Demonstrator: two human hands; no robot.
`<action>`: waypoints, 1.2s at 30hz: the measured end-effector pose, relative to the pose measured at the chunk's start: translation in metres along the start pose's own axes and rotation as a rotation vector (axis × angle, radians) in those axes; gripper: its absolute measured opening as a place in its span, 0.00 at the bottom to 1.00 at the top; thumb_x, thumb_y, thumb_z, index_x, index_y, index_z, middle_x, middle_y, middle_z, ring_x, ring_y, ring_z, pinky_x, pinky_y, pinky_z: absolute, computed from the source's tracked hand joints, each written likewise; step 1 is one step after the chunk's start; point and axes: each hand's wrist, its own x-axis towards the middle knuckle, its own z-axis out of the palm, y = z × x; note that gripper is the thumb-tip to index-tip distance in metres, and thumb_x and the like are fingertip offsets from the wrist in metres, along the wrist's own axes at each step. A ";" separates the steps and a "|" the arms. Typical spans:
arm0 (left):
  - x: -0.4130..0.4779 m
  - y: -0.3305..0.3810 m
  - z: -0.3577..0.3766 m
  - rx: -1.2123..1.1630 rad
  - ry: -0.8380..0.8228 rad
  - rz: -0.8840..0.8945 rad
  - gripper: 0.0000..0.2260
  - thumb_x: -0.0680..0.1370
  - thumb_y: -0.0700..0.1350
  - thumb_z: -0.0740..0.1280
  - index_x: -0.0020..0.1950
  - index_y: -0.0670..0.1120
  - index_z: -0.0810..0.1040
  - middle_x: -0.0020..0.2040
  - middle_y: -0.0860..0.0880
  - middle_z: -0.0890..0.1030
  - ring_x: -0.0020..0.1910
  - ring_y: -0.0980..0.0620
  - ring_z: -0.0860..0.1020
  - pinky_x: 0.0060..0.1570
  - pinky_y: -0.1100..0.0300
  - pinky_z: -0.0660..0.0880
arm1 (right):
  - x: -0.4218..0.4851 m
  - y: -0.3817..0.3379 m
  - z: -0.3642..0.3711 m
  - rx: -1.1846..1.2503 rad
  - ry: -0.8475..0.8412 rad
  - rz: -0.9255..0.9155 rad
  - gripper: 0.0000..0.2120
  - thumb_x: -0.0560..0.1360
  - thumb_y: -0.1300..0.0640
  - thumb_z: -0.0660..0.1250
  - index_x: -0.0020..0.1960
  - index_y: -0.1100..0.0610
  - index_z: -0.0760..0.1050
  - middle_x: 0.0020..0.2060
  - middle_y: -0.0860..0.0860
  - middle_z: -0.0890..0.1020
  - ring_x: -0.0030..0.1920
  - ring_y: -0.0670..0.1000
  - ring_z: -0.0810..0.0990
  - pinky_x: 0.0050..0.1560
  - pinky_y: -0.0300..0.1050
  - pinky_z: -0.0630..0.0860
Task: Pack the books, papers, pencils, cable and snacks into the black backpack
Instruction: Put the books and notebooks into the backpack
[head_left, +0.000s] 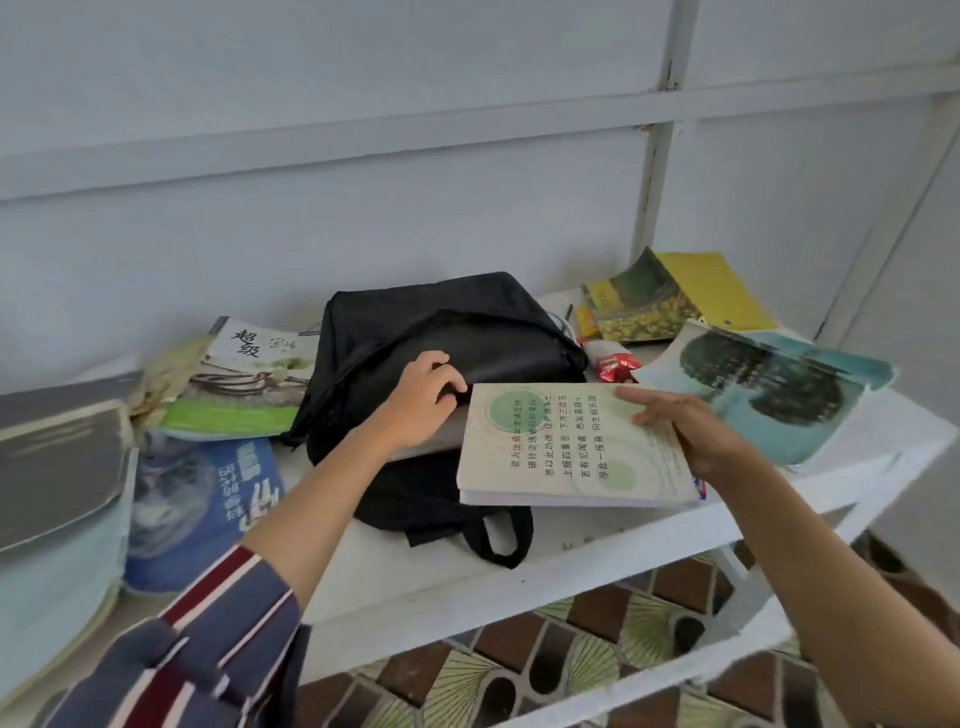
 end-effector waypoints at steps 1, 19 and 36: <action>0.002 -0.005 0.003 0.138 -0.048 0.015 0.12 0.78 0.40 0.60 0.60 0.49 0.75 0.74 0.47 0.57 0.72 0.45 0.56 0.69 0.54 0.55 | -0.002 -0.001 -0.002 -0.021 0.013 0.017 0.19 0.73 0.73 0.55 0.57 0.61 0.76 0.50 0.60 0.80 0.38 0.56 0.83 0.34 0.45 0.81; 0.042 -0.001 -0.057 0.164 0.026 0.036 0.20 0.73 0.52 0.70 0.64 0.54 0.76 0.71 0.52 0.66 0.67 0.49 0.67 0.67 0.49 0.62 | 0.027 0.025 0.088 0.002 0.365 -0.168 0.24 0.75 0.65 0.65 0.70 0.59 0.67 0.62 0.54 0.74 0.57 0.54 0.76 0.60 0.49 0.74; 0.038 0.002 -0.067 0.079 -0.039 -0.008 0.26 0.69 0.51 0.74 0.67 0.53 0.73 0.73 0.52 0.62 0.71 0.50 0.61 0.70 0.50 0.59 | 0.045 0.013 0.098 -1.742 -0.351 -0.520 0.26 0.77 0.46 0.61 0.73 0.41 0.59 0.76 0.49 0.53 0.76 0.50 0.49 0.74 0.52 0.44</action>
